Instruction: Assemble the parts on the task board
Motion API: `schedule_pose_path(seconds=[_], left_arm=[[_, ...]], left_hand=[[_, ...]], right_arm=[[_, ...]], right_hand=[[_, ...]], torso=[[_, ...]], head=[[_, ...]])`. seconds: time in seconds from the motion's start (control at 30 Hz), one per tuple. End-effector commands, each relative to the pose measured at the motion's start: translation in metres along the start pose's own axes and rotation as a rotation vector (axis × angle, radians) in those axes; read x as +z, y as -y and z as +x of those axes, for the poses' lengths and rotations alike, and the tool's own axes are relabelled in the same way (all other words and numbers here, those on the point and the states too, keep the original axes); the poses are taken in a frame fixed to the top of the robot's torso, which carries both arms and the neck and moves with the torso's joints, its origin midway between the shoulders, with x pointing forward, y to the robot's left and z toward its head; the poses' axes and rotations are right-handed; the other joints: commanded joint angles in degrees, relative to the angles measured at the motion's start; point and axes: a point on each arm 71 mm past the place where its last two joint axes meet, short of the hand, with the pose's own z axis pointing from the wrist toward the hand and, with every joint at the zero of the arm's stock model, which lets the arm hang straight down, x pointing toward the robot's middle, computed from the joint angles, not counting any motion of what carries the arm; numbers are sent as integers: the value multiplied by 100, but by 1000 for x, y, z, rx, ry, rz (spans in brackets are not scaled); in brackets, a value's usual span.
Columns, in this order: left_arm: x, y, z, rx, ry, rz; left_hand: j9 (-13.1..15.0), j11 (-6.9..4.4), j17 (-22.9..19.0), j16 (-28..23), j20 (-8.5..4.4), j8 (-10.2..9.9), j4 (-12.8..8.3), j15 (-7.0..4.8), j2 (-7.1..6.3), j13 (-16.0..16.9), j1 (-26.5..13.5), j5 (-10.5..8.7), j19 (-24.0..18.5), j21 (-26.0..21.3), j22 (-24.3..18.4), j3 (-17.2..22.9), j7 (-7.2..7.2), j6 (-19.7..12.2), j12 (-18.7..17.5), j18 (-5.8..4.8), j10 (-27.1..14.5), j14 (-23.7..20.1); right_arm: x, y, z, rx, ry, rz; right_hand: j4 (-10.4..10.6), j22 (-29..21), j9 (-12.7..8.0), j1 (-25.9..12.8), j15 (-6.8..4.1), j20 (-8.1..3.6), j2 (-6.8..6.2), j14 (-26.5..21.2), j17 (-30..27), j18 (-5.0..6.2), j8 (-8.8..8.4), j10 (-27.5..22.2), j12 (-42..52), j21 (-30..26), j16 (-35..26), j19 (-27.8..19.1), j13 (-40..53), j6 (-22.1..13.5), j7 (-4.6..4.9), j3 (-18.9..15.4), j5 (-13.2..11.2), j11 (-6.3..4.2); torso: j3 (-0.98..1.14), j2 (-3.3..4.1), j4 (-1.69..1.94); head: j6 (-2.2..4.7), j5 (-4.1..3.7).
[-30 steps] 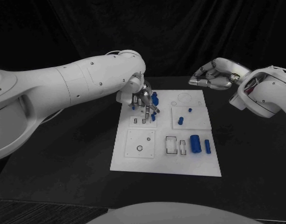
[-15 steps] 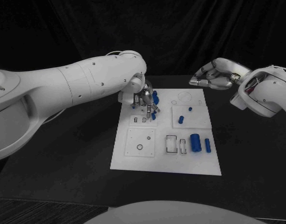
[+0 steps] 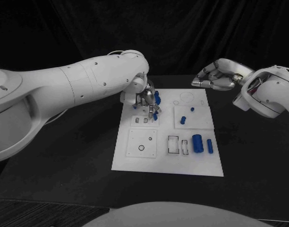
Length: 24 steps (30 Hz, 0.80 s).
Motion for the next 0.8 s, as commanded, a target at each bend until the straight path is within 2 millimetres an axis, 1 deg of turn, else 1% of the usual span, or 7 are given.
schedule_pose_path(seconds=[0.03, 0.17, 0.43, 0.5, 0.53, 0.67, 0.8], left_arm=[[1, 3, 2, -1, -13, 12], [2, 3, 3, 1, -17, 9], [3, 3, 3, 3, -23, 1], [3, 3, 3, 2, -23, 1], [4, 3, 4, 2, -23, 2], [4, 3, 4, 1, -22, 4], [5, 4, 4, 2, -23, 4]], left_hand=[[21, -309, 1509, 15, -30, -10, -15, -45, -46, 2456, 50, -8, 355, -35, 1228, 74, -18, 70, 715, -2, 921, 614], [25, -315, 1509, 15, -35, -13, -29, -50, -62, 2456, 57, -9, 349, -38, 1221, 95, -23, 78, 715, -1, 921, 614], [30, -328, 1509, 15, -53, -46, -87, -66, -101, 2456, 86, -11, 321, -56, 1188, 198, -28, 73, 715, 9, 921, 614], [30, -328, 1509, 15, -53, -46, -87, -66, -101, 2456, 86, -11, 321, -56, 1188, 198, -28, 73, 715, 9, 921, 614], [30, -328, 1509, 15, -53, -46, -87, -66, -101, 2456, 86, -11, 321, -56, 1188, 198, -28, 73, 715, 9, 921, 614], [39, -334, 1509, 15, -61, -55, -126, -73, -120, 2456, 107, -15, 320, -59, 1187, 267, -36, 88, 715, 9, 921, 614], [54, -344, 1509, 15, -73, -74, -210, -83, -168, 2456, 156, -19, 321, -62, 1187, 388, -44, 103, 715, 9, 921, 614]], right_arm=[[0, 2, 2, 4, -18, 24], [-1, 2, 3, 5, -23, 26], [-1, 3, 4, 6, -30, 29], [-1, 3, 4, 6, -32, 30], [-1, 3, 4, 6, -32, 30], [-1, 3, 4, 7, -35, 31], [-1, 4, 5, 7, -38, 32]], right_hand=[[21, 1450, -10, 59, 31, 47, -10, 484, 965, 0, -31, 267, -12, -30, -24, 514, 604, 34, 24, -33, -33, 38], [21, 1450, -10, 59, 31, 47, -10, 484, 965, 0, -31, 267, -12, -30, -24, 514, 604, 34, 24, -33, -33, 38], [23, 1448, -13, 60, 33, 48, -12, 482, 958, 1, -32, 263, -16, -35, -27, 511, 593, 35, 25, -39, -53, 38], [23, 1448, -13, 61, 33, 49, -12, 482, 956, 1, -32, 262, -17, -36, -28, 510, 591, 35, 25, -40, -56, 38], [23, 1448, -13, 61, 33, 49, -12, 482, 956, 1, -32, 262, -17, -36, -28, 510, 591, 35, 25, -40, -56, 38], [23, 1448, -13, 61, 33, 49, -12, 482, 956, 1, -32, 262, -17, -36, -28, 510, 591, 35, 25, -40, -56, 38], [24, 1448, -14, 61, 33, 49, -13, 482, 956, 1, -33, 258, -20, -36, -28, 510, 583, 35, 25, -43, -66, 38]], torso=[[1, 2, 1], [3, 1, 1], [-1, 2, 0], [0, 2, -2], [4, 1, 0], [6, -1, 0], [3, -1, 3]], head=[[-12, -15], [-27, -23], [-39, -24], [-49, -26], [-53, -28], [-60, -32], [-74, -36]])
